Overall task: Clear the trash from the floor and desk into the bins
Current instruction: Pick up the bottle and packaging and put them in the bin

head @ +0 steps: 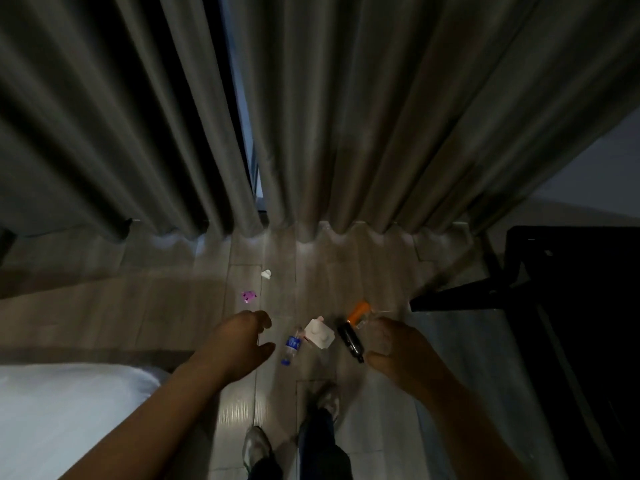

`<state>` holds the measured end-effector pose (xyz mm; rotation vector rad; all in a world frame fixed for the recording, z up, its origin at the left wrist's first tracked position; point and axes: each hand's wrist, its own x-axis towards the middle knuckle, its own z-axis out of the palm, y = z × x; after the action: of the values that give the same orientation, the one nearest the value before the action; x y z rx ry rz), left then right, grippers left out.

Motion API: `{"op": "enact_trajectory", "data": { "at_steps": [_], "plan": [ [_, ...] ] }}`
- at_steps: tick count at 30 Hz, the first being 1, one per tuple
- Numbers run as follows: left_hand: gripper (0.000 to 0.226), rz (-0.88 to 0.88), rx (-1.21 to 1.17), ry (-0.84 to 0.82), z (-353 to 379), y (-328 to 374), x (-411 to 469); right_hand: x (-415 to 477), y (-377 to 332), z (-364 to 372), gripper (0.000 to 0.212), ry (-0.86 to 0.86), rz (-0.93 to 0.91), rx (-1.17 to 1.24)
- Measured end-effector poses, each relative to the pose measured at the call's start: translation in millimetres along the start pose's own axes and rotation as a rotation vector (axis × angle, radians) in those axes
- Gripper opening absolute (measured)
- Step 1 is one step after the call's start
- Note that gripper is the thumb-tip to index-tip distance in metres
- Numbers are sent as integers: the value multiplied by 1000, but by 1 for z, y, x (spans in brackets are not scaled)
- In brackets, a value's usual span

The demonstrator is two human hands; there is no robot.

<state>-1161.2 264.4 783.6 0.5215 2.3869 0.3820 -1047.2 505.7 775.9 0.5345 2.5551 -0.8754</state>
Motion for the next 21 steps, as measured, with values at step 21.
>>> {"op": "enact_trajectory", "data": {
  "at_steps": [21],
  "plan": [
    [63, -90, 112, -201, 189, -85, 297, 283, 162, 155, 43, -63, 51, 5]
  ]
}}
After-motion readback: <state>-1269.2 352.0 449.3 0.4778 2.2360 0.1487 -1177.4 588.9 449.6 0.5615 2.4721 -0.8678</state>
